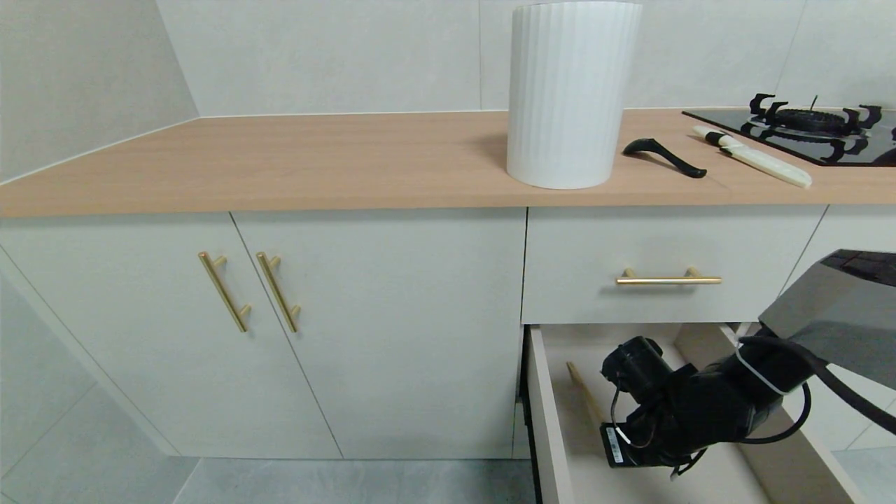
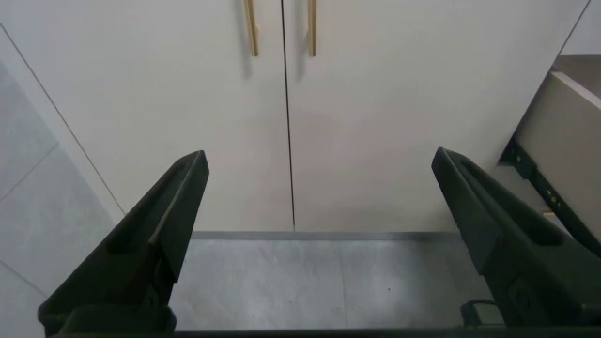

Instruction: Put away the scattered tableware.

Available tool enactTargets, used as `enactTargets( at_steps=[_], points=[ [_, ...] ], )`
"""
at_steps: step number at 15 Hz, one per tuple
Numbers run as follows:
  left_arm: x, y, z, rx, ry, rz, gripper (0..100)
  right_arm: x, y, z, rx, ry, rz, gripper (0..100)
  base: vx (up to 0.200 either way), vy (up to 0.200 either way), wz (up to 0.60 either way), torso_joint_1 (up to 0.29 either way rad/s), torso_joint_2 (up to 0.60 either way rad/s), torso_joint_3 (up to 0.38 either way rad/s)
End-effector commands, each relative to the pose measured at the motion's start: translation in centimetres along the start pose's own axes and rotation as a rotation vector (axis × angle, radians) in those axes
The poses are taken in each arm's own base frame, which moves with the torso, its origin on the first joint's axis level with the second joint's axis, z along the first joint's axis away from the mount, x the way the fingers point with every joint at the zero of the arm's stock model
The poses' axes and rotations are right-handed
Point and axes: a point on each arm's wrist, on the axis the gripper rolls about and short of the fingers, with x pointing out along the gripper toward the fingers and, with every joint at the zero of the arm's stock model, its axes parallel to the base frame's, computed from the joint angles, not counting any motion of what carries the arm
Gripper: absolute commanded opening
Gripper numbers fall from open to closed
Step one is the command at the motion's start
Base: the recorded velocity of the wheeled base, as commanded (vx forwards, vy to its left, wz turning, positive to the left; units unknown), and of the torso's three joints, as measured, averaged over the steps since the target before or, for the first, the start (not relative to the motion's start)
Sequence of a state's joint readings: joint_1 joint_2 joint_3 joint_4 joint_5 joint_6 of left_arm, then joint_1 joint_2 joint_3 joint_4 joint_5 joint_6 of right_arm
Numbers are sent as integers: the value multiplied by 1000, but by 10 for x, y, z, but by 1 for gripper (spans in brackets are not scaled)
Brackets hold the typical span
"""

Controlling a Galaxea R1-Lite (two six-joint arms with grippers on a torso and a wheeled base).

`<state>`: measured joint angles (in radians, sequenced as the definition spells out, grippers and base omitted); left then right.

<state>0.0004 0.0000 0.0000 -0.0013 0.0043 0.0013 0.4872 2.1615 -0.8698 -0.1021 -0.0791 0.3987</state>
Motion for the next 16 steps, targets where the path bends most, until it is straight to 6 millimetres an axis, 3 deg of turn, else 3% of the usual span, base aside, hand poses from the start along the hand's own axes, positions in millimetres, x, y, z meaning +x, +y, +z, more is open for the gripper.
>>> enactTargets(
  at_steps=[1,8,9,14,16],
  points=[
    [0,0,0,0,0,0,100,12,0,-3,-3,1,-14,0,0,0,0,0,0,0],
    [0,0,0,0,0,1,100,16,0,-2,0,-8,-20,0,0,0,0,0,0,0],
    [0,0,0,0,0,1,100,16,0,-2,1,-7,-22,100,0,0,0,0,0,0],
    [0,0,0,0,0,1,100,15,0,-1,0,-11,-21,100,0,0,0,0,0,0],
    [0,0,0,0,0,1,100,3,0,2,4,-41,-10,100,0,0,0,0,0,0]
  ],
)
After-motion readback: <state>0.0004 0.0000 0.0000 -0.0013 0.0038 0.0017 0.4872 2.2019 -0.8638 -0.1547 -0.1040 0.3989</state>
